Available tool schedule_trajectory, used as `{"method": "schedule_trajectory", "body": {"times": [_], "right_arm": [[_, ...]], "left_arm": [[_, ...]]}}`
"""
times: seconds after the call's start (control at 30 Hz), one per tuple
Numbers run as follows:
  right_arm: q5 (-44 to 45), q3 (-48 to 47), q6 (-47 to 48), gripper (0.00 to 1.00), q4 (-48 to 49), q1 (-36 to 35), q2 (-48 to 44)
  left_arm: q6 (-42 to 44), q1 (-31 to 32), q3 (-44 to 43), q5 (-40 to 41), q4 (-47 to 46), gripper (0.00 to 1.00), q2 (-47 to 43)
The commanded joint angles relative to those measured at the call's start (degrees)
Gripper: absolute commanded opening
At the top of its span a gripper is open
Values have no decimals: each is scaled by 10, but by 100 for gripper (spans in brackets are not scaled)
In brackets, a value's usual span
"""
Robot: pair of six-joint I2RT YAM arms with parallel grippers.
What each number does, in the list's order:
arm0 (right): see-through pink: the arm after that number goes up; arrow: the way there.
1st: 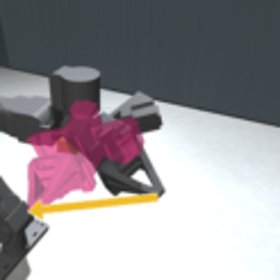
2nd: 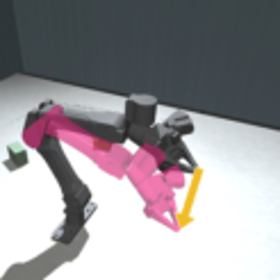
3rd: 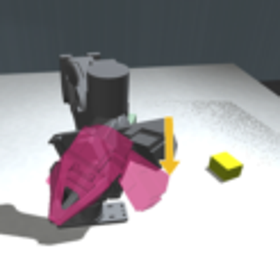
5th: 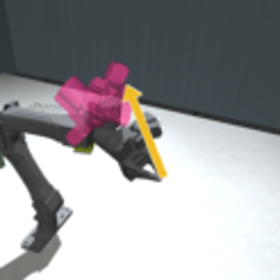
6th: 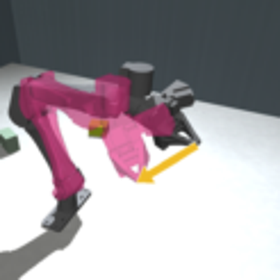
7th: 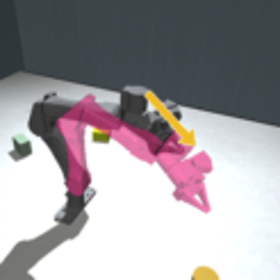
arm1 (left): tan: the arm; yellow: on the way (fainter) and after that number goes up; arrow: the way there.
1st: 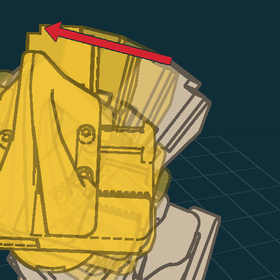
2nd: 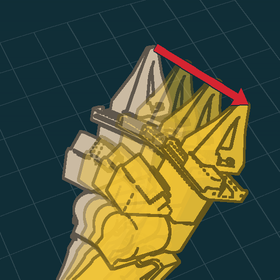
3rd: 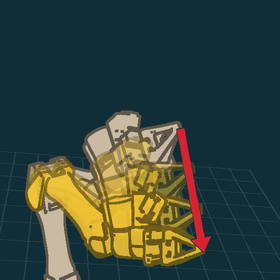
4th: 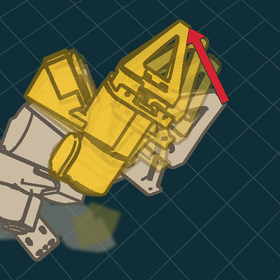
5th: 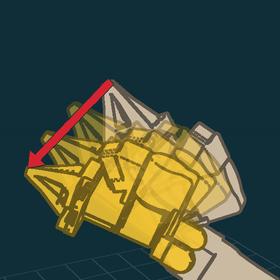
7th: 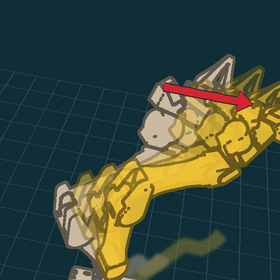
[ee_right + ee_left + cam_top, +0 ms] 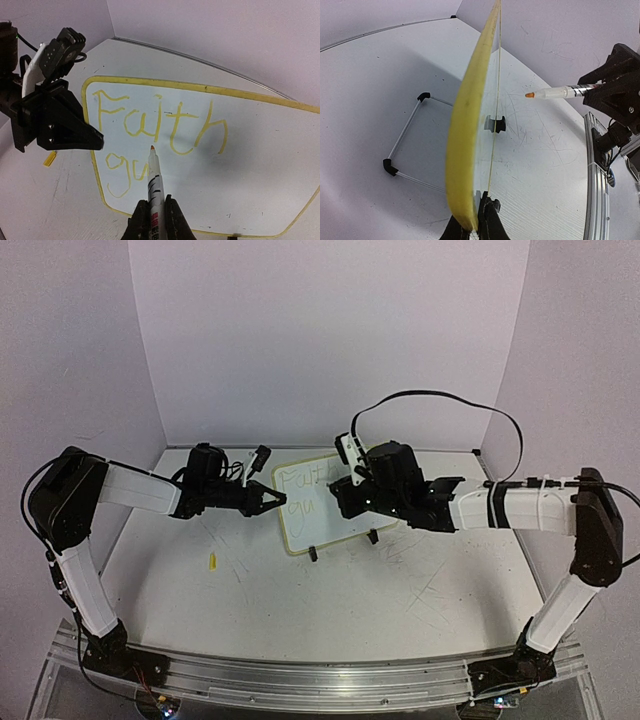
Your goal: Write a sentence on the whiteboard
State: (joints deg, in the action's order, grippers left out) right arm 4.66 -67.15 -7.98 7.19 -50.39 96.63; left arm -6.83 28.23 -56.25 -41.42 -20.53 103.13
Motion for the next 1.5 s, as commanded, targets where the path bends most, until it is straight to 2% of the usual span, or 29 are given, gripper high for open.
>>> {"method": "schedule_trajectory", "body": {"times": [0.0,0.4,1.13,1.33,1.47], "right_arm": [[-3,-33,4,0,13,6,19],[-27,-44,3,0,13,6,48],[34,-20,-12,0,-15,6,50],[-33,11,-1,0,23,3,9],[-24,9,-2,0,27,3,18]], "left_arm": [[52,-6,-3,87,44,0,2],[53,-5,-5,87,45,0,4],[54,-5,-7,90,47,0,1],[54,-5,-9,90,49,0,3],[54,-5,-11,90,50,0,2]]}}
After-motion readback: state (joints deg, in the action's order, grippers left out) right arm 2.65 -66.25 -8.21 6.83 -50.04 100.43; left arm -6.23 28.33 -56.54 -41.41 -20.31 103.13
